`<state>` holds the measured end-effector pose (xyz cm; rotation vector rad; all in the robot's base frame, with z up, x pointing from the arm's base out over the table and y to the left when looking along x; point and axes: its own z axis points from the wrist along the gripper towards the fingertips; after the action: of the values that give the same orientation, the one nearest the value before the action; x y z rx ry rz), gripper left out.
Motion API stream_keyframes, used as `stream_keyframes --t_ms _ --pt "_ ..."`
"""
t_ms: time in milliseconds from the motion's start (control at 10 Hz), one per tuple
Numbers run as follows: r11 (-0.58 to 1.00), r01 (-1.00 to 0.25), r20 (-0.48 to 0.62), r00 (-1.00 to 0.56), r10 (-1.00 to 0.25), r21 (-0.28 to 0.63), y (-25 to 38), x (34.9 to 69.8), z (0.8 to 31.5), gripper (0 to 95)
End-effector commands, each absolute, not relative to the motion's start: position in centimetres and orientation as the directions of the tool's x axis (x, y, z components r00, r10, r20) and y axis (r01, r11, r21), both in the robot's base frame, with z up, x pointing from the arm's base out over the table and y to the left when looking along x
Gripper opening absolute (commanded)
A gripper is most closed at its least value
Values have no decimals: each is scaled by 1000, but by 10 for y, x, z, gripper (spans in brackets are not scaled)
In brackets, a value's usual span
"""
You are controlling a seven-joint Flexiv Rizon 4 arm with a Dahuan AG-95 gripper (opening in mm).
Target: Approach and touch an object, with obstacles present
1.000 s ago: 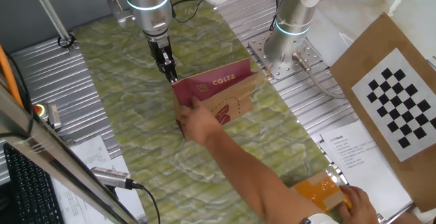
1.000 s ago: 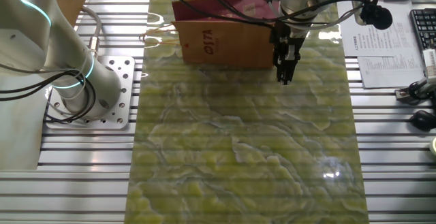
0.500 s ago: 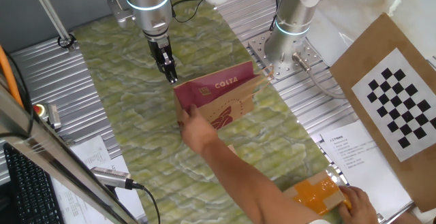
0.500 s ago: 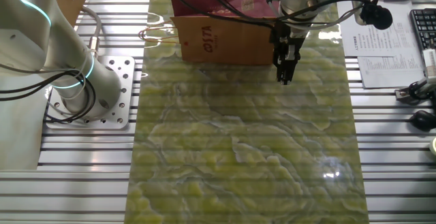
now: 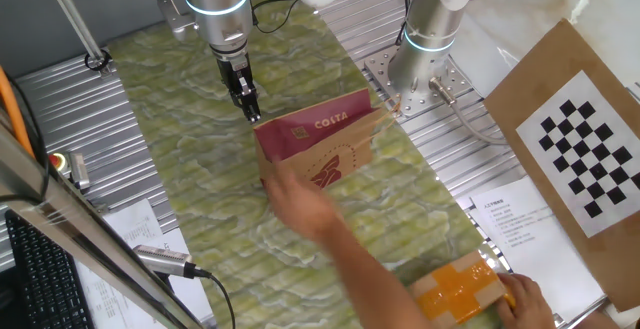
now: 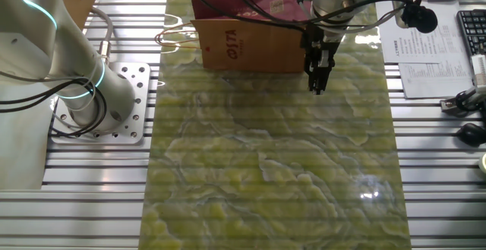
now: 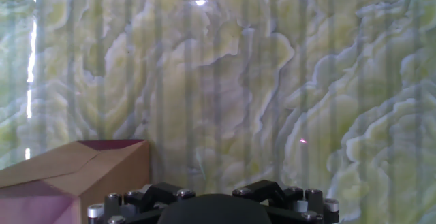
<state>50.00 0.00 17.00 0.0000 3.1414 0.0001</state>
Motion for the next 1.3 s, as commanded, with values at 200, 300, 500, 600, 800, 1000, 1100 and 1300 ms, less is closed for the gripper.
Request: stream_keyframes --t_ms 200,300,500,600,800,1000,1100,1300 --pt "992 -123 3 -992 -123 -23 0 500 170 0" --pt "992 -122 3 -993 -122 -24 0 500 170 0" --pt "992 -120 4 -993 -120 -24 0 500 170 0" --pt "992 -120 5 -993 -120 -24 0 500 170 0" --pt "993 -119 7 -993 -119 -24 0 500 170 0" --pt "993 -116 7 -993 -116 -26 0 500 170 0" --pt "993 -117 7 -993 -117 -27 0 500 170 0" --pt "993 -119 7 -993 -118 -28 0 500 170 0"
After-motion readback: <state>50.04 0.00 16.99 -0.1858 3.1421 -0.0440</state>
